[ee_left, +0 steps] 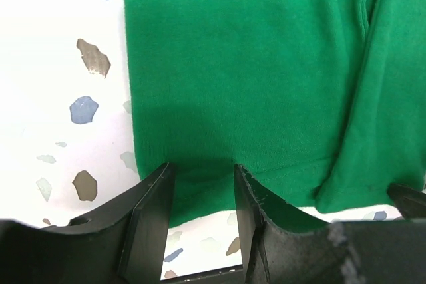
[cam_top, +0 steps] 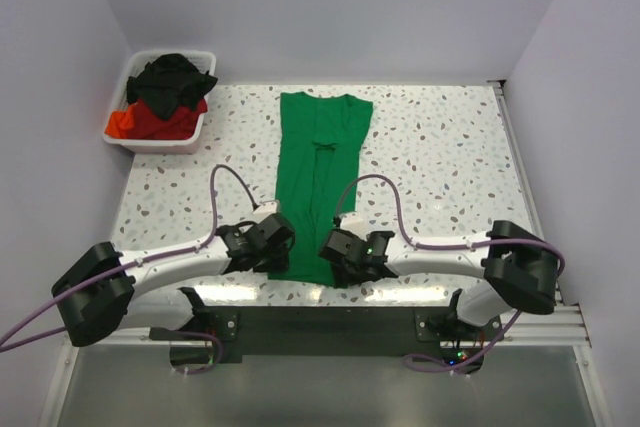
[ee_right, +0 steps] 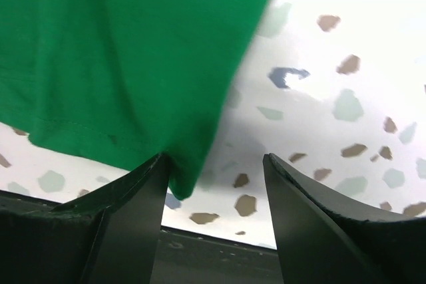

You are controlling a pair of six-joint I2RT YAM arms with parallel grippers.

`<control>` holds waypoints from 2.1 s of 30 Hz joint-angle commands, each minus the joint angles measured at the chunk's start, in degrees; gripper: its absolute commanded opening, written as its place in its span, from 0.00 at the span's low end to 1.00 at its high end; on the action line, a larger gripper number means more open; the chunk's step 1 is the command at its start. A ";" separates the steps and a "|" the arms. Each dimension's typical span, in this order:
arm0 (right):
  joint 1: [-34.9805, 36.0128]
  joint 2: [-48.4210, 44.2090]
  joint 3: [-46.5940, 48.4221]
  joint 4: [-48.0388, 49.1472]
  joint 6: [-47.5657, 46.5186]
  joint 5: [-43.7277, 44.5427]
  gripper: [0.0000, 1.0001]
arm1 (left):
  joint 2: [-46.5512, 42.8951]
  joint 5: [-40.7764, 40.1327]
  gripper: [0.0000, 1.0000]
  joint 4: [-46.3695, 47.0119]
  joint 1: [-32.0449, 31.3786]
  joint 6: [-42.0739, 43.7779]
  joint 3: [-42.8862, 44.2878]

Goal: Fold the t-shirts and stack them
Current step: Fold the tshirt

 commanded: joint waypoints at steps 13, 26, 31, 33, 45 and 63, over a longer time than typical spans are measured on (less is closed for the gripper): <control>1.43 -5.35 -3.70 -1.59 3.17 3.60 0.61 | -1.10 -3.48 0.47 -6.31 -0.73 -0.11 -2.37; 4.33 -15.11 -0.18 1.05 4.65 7.47 0.61 | -19.91 -9.02 0.48 -13.51 -0.82 -5.80 0.89; 4.33 -14.50 -2.02 1.84 7.46 7.82 0.57 | -20.54 -5.60 0.48 -11.33 -0.82 -7.13 -1.48; 4.33 -14.41 -3.43 2.90 8.26 7.38 0.54 | -20.62 -3.49 0.48 -9.39 -0.82 -7.65 -3.15; 4.33 -16.17 -9.50 6.59 12.83 6.33 0.52 | -20.01 -0.15 0.48 -4.55 -0.64 -8.54 -8.08; 4.33 -12.13 -12.58 14.94 11.52 2.11 0.47 | -19.04 0.47 0.43 -1.30 -0.64 -9.50 -11.95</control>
